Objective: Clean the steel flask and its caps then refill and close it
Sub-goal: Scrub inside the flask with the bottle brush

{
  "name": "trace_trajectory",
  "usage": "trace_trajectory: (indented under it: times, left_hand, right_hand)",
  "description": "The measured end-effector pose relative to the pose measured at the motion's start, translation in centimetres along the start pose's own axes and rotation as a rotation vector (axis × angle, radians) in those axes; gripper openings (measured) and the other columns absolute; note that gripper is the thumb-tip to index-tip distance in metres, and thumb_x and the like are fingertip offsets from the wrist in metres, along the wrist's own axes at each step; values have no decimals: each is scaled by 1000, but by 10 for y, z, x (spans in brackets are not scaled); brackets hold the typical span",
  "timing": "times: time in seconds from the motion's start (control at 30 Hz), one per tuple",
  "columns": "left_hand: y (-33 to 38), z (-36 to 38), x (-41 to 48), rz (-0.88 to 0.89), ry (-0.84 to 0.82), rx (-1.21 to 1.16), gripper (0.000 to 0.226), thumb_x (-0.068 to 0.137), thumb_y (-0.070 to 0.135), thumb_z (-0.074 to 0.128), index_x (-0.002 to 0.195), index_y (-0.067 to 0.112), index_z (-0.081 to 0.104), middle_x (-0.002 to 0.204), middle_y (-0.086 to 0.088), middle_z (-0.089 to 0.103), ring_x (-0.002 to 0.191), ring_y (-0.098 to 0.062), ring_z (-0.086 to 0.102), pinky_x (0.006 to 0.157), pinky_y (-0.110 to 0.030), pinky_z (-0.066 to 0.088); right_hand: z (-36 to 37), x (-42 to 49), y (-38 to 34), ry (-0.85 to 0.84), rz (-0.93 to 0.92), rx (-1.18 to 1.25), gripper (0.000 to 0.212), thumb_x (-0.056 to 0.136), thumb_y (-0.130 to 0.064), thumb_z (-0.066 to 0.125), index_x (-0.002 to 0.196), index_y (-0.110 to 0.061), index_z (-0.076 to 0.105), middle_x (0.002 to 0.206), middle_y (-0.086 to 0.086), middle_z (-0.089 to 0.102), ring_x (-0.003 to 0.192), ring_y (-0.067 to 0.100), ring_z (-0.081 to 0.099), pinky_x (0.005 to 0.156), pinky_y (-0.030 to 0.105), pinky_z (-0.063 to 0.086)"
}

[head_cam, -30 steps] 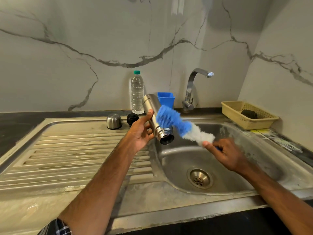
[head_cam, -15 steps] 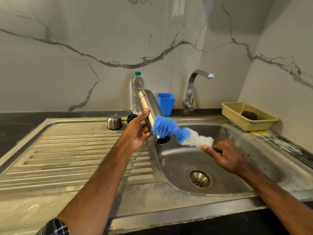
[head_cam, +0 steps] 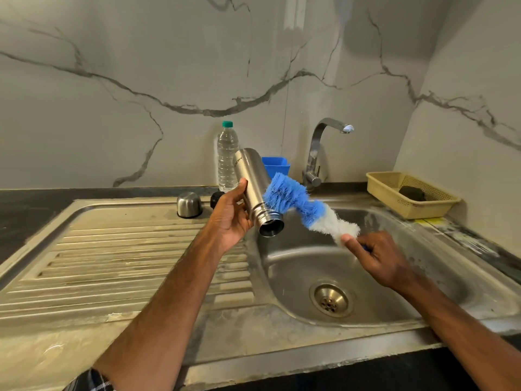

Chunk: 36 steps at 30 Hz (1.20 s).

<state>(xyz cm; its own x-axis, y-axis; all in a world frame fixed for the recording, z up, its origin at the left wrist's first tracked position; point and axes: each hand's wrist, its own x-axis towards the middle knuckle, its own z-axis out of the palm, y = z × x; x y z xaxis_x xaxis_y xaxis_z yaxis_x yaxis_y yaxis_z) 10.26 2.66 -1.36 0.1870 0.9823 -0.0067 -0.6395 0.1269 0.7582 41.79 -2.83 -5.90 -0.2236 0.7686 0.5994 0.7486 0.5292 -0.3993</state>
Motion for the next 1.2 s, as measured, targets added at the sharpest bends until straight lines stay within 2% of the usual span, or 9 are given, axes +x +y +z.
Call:
trace_trajectory:
  times: [0.13, 0.27, 0.33, 0.43, 0.57, 0.7, 0.87, 1.03, 1.2]
  left_hand:
    - [-3, 12, -7, -52, -54, -37, 61, 87, 32, 76, 136, 4, 53, 130, -17, 67, 118, -32, 65, 98, -46, 57]
    - [-4, 8, -7, -69, -9, 2, 75, 78, 26, 86, 141, 3, 52, 128, -19, 68, 117, -33, 67, 91, -46, 59]
    - [-5, 7, -5, -58, 8, 76, 76, 75, 26, 85, 139, 0, 53, 109, -15, 72, 100, -30, 70, 82, -42, 62]
    - [-5, 8, -5, -73, 26, 103, 61, 77, 25, 83, 128, 3, 57, 91, -10, 74, 79, -24, 73, 72, -39, 61]
    - [-6, 6, -3, -67, 20, 122, 64, 76, 23, 83, 129, 1, 54, 91, -12, 74, 80, -26, 74, 71, -40, 62]
    - [-7, 8, -1, -49, 20, 115, 58, 82, 26, 79, 129, 2, 56, 97, -14, 74, 88, -29, 74, 83, -46, 62]
    - [-7, 4, 0, -58, -33, 141, 39, 81, 32, 78, 110, 10, 65, 90, -9, 72, 83, -24, 71, 77, -39, 63]
    - [-8, 6, -1, -54, -26, 136, 48, 78, 33, 81, 116, 9, 64, 98, -12, 72, 95, -29, 70, 81, -42, 62]
    - [-11, 3, 3, -61, 5, 127, 44, 82, 33, 78, 114, 8, 64, 92, -10, 74, 88, -26, 71, 82, -41, 62]
  right_hand:
    - [-4, 0, 3, 9, 12, -2, 79, 96, -70, 40, 45, -9, 44, 41, 11, 37, 35, 20, 32, 41, 38, 28]
    - [-6, -1, 6, -23, 13, -43, 77, 96, -70, 40, 45, -12, 43, 39, 1, 33, 35, 20, 33, 42, 39, 31]
    - [-10, -1, 5, -28, 6, -65, 75, 96, -71, 39, 44, -16, 41, 40, -4, 31, 35, 17, 31, 42, 35, 31]
    - [-17, -4, 5, -46, -9, -75, 68, 95, -71, 39, 44, -25, 39, 39, -8, 30, 34, 9, 30, 42, 20, 25]
    - [-22, -12, 7, -47, -9, -63, 62, 93, -67, 44, 44, -30, 38, 38, -7, 33, 33, 9, 31, 42, 17, 25]
    - [-25, -11, 6, 6, 46, -62, 61, 92, -66, 42, 44, -28, 40, 37, -10, 36, 34, 10, 36, 43, 16, 31]
    - [-19, -13, 8, -49, -5, -58, 69, 94, -71, 41, 45, -24, 44, 38, -8, 33, 34, 11, 35, 41, 21, 26]
    - [-19, -15, 8, -52, -15, -55, 70, 95, -71, 40, 45, -22, 45, 38, -9, 34, 34, 13, 36, 41, 25, 28]
    - [-20, -13, 7, -29, 31, -69, 68, 95, -72, 39, 46, -25, 43, 39, -11, 33, 35, 11, 34, 42, 30, 29]
